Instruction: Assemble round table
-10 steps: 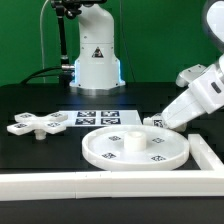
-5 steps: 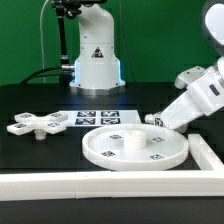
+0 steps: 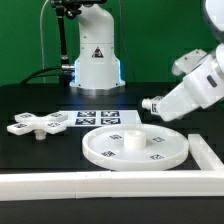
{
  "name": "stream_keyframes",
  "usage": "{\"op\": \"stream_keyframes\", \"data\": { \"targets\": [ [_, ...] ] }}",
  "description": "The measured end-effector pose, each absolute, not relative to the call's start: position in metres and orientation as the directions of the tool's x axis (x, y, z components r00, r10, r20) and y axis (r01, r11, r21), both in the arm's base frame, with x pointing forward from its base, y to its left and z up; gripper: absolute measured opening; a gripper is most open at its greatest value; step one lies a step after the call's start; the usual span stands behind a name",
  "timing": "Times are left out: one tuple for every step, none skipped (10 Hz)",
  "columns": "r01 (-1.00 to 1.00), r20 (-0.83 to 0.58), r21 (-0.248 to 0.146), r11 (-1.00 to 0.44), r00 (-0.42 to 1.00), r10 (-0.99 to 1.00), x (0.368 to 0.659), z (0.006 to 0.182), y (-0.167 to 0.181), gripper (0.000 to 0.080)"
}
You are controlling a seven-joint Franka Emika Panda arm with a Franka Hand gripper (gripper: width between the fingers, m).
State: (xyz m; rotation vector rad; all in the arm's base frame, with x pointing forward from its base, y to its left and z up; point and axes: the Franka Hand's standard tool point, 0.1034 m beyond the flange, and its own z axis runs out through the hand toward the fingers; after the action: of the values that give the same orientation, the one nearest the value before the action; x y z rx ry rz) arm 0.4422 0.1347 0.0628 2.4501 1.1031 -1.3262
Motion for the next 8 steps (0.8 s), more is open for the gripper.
{"op": "stream_keyframes", "data": {
  "targets": [
    [0.66,-0.779,-0.21,-0.722,0.334,0.532,0.444,0.075,0.131,0.0406],
    [0.658,-0.776,-0.229,-0.717,0.322,0.543,0.447,0.089,0.125,0.0407],
    [0.662,-0.758,-0.253,-0.705,0.316,0.57,0.449,0.101,0.112,0.0407],
    [0.659,-0.763,-0.248,-0.71,0.318,0.562,0.446,0.098,0.113,0.0407],
    [0.664,-0.753,-0.247,-0.706,0.327,0.571,0.448,0.096,0.114,0.0407],
    [0.656,-0.747,-0.231,-0.719,0.354,0.563,0.45,0.093,0.111,0.0407],
    [0.619,-0.717,-0.175,-0.766,0.453,0.53,0.454,0.083,0.102,0.0407],
    [0.567,-0.695,-0.188,-0.802,0.501,0.516,0.453,0.092,0.099,0.0407]
  ]
}}
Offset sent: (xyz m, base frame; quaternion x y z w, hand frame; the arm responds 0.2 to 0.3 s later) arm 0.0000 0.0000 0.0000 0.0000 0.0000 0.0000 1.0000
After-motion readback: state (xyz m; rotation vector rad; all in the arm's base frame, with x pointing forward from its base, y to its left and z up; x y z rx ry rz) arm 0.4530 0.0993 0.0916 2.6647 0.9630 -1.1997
